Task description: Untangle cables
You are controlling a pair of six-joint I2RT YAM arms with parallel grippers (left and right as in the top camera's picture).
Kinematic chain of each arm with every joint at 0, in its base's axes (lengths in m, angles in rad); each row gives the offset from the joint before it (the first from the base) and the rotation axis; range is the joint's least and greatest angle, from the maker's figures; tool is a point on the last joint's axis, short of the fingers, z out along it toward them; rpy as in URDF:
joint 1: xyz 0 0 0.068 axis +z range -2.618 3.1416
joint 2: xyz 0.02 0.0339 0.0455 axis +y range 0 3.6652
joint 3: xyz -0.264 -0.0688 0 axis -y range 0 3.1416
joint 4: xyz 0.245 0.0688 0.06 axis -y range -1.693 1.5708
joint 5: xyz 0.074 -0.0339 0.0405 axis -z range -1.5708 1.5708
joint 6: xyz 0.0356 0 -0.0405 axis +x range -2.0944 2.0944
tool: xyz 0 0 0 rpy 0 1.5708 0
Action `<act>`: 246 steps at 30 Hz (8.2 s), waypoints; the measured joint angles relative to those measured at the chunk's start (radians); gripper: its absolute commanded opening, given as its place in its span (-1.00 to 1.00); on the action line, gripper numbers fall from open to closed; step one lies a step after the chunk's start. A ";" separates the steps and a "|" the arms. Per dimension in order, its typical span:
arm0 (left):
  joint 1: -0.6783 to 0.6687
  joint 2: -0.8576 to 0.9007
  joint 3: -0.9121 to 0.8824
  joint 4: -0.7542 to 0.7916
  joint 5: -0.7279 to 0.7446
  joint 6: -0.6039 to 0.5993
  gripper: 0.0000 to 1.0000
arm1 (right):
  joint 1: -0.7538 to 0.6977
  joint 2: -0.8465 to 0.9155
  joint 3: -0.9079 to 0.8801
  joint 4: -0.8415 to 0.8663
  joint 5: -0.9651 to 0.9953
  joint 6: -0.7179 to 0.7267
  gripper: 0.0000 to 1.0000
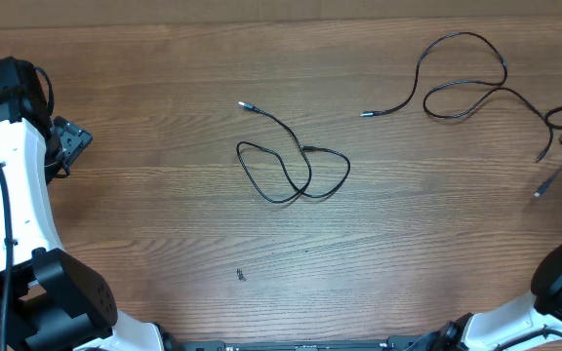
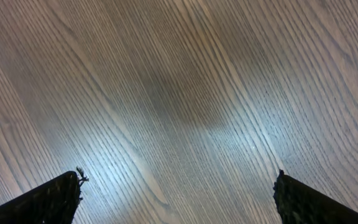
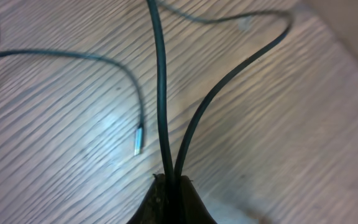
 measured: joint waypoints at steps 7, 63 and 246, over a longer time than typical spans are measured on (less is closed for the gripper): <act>0.000 0.000 0.000 0.000 0.000 0.000 0.99 | 0.000 0.000 0.000 -0.006 -0.108 0.000 -0.91; 0.000 0.000 0.000 0.000 0.000 0.000 0.99 | 0.693 -0.378 0.011 -0.317 -0.353 -0.424 0.99; 0.000 0.000 0.000 0.000 0.000 0.000 1.00 | 0.178 0.311 0.947 -0.900 -0.360 0.698 -0.93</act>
